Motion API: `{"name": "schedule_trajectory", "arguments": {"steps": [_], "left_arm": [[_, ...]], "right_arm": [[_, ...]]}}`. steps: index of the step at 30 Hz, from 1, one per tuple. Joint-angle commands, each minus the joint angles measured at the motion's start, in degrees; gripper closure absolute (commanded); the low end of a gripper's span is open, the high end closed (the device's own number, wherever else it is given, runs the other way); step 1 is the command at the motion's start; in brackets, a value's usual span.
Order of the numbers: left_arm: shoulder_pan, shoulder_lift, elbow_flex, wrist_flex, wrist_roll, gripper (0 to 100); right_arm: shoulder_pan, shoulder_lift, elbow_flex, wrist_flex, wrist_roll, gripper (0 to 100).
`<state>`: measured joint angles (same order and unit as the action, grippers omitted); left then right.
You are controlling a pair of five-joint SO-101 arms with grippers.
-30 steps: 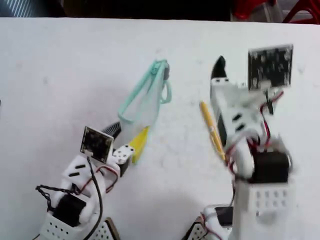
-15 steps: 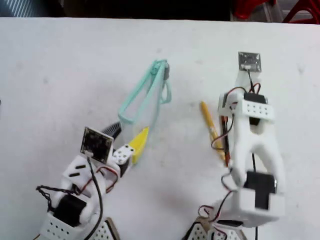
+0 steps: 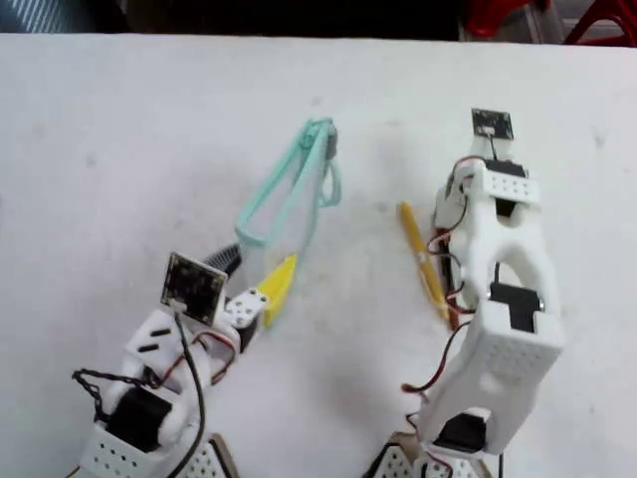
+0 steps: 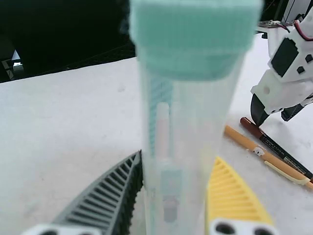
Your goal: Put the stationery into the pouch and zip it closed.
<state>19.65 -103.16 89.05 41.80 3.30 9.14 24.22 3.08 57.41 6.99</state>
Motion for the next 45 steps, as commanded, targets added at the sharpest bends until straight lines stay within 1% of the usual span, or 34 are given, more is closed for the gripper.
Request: {"name": "schedule_trajectory", "arguments": {"steps": [1,6,10,13,23,28,30,34,37,39,45], "left_arm": [[0.48,0.31,-0.53,-0.09,-0.62,79],[0.48,0.31,-0.62,-0.09,-0.62,79],[0.57,0.31,-0.62,-0.18,-0.62,79],[0.48,0.31,-0.44,-0.79,-0.62,79],[0.57,0.31,-0.35,-0.88,-0.62,79],[0.48,0.31,-0.35,-0.88,-0.62,79],[0.48,0.31,-0.35,-0.79,-0.62,79],[0.48,0.31,-0.35,-0.70,-0.62,79],[0.57,0.31,-0.26,-0.70,-0.62,79],[0.57,0.31,-0.26,-0.70,-0.62,79],[0.57,0.31,-0.26,-0.79,-0.62,79]], "right_arm": [[-1.01,-3.12,-2.02,1.80,0.00,75.5],[-2.51,-9.19,2.29,2.24,-0.09,77.6],[-4.97,-14.46,7.38,-1.01,0.00,77.9],[-6.11,-15.69,9.67,-3.74,0.26,77.9],[-5.14,-9.10,8.35,-6.46,0.53,77.9],[-5.23,-2.42,4.04,-5.41,4.40,78.0],[-5.14,-0.66,1.14,-2.42,4.31,81.2],[-5.05,0.75,-0.79,-0.57,4.22,98.4],[-5.05,0.84,-0.79,-0.57,4.57,96.4],[-4.97,0.84,-0.79,-0.57,4.48,98.6],[-4.97,0.84,-0.79,-0.57,4.66,98.1]]}}
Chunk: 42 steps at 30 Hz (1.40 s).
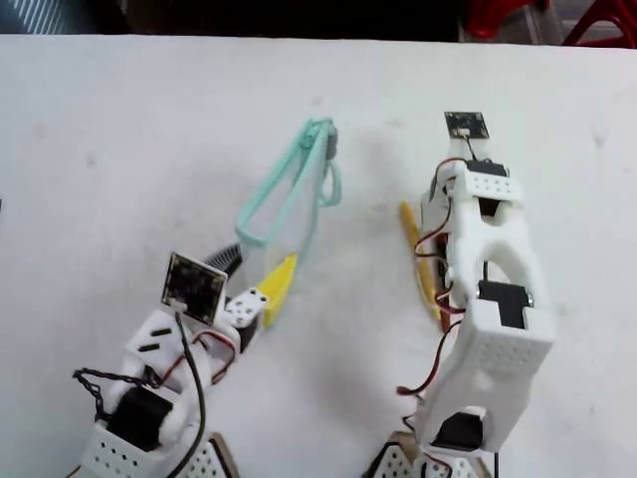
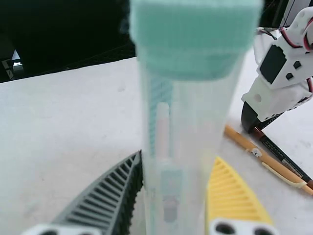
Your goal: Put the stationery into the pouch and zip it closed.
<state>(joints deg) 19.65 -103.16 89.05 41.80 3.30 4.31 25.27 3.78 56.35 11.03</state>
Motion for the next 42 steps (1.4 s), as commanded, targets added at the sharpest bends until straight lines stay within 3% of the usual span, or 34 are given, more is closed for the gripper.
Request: {"name": "schedule_trajectory", "arguments": {"steps": [1,17,32,42], "left_arm": [[0.48,0.31,-0.26,-0.79,-0.62,79],[0.31,0.31,-0.26,-0.79,-0.62,79],[0.57,0.31,-0.26,-0.79,-0.62,79],[0.66,0.31,-0.18,-0.79,-0.62,79]], "right_arm": [[-0.13,-0.22,-1.49,0.48,0.62,98.1],[2.77,-3.91,1.41,-0.13,0.18,98.1],[1.19,-41.36,43.87,-32.31,0.70,98.1],[-1.27,-57.71,56.26,-35.74,0.70,98.1]]}}
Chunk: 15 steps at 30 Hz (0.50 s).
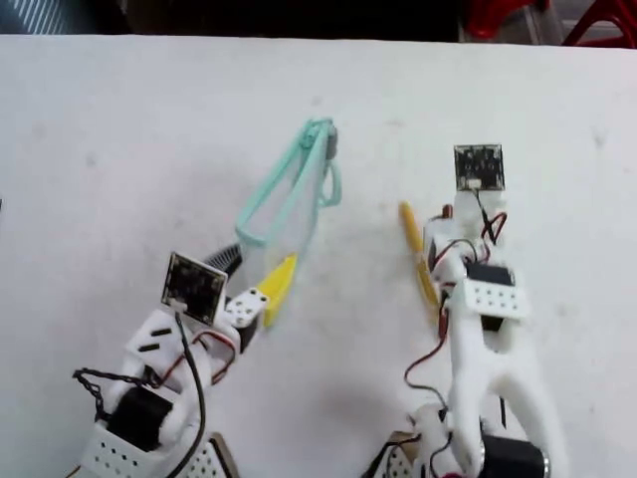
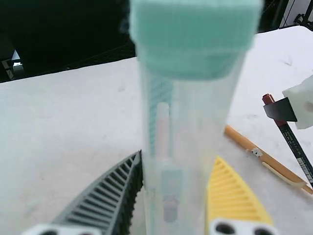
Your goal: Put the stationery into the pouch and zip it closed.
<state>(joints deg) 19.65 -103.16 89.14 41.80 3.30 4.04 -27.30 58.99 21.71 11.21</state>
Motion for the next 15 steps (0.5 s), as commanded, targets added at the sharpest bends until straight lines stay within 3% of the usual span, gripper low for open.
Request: {"name": "schedule_trajectory", "arguments": {"steps": [1,15], "left_arm": [[0.66,0.31,-0.26,-0.79,-0.62,79],[0.66,0.31,-0.26,-0.79,-0.62,79]], "right_arm": [[-1.19,-6.90,2.02,-1.10,0.53,98.1],[-6.73,-51.12,26.11,-0.84,0.62,98.1]]}}
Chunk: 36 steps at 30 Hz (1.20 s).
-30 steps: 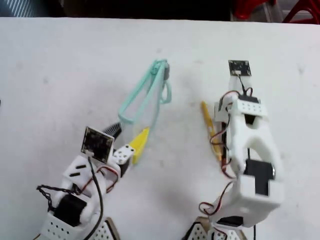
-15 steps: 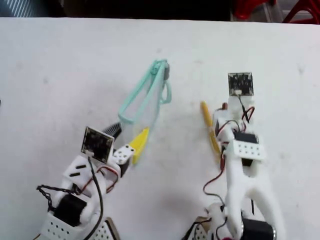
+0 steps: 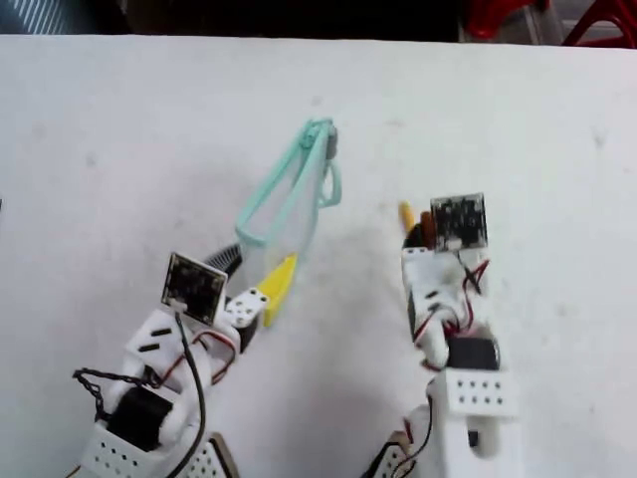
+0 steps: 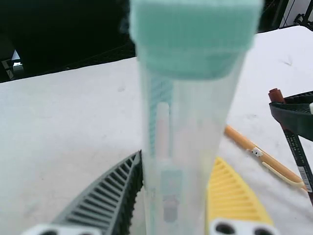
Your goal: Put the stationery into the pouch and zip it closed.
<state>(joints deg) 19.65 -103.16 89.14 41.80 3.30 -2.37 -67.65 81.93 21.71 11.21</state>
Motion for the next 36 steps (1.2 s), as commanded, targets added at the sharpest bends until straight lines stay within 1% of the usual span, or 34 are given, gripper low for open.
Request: {"name": "schedule_trajectory", "arguments": {"steps": [1,3,7,9,14,22,26,28,36], "left_arm": [[0.66,0.31,-0.26,-0.79,-0.62,79],[0.66,0.31,-0.26,-0.79,-0.62,79],[0.66,0.31,-0.26,-0.79,-0.62,79],[0.66,0.31,-0.26,-0.79,-0.62,79],[0.66,0.31,-0.26,-0.79,-0.62,79],[0.66,0.31,-0.26,-0.79,-0.62,79],[0.66,0.31,-0.26,-0.79,-0.62,79],[0.66,0.31,-0.26,-0.79,-0.62,79],[0.66,0.31,-0.26,-0.79,-0.62,79]], "right_arm": [[-0.31,-14.20,4.84,-0.57,0.62,98.1],[-0.31,-21.14,6.95,2.07,0.62,98.1],[-1.10,-33.45,8.00,10.86,0.62,98.1],[-2.24,-36.53,8.26,13.76,0.62,98.1],[-3.03,-34.68,8.26,12.26,0.62,98.1],[-8.22,-35.65,5.80,13.49,0.70,98.1],[-11.74,-35.65,4.92,15.87,6.95,98.1],[-13.32,-35.65,5.19,16.40,8.70,98.1],[-13.23,-35.65,6.42,16.66,9.14,98.1]]}}
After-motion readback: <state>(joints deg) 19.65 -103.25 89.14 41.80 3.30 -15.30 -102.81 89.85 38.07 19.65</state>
